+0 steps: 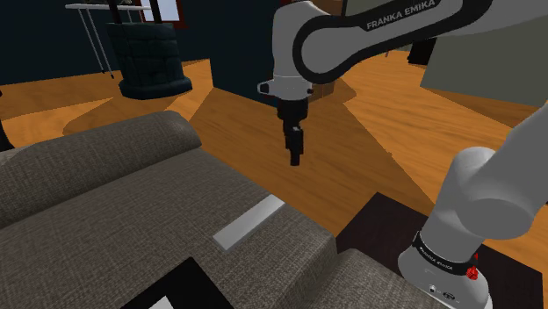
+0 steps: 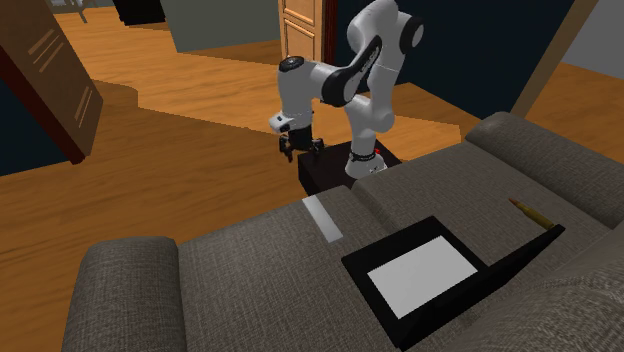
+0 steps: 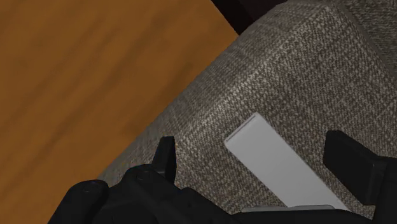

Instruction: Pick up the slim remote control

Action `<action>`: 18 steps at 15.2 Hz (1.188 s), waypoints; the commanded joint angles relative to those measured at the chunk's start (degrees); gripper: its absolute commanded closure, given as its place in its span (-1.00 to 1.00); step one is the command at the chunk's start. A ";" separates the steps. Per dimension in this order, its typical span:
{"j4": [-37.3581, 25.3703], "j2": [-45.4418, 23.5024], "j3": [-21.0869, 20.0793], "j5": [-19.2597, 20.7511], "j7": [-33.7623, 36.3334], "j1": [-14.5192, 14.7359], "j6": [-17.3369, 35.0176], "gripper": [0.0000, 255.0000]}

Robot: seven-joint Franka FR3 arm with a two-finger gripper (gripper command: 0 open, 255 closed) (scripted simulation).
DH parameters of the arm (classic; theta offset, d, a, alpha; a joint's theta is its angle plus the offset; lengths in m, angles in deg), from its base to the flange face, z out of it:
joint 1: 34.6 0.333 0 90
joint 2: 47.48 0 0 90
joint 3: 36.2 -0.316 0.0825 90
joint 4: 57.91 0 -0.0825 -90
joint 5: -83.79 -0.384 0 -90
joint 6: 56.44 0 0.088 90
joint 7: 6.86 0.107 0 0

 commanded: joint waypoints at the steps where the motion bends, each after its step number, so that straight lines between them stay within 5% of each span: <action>1: -0.17 -3.00 -1.36 0.04 -2.06 1.48 3.41 -1.00; 12: -3.34 -17.36 -8.43 3.25 -11.91 8.42 16.93 -1.00; 18: -1.78 -20.36 -8.93 4.40 -11.80 8.82 21.49 -1.00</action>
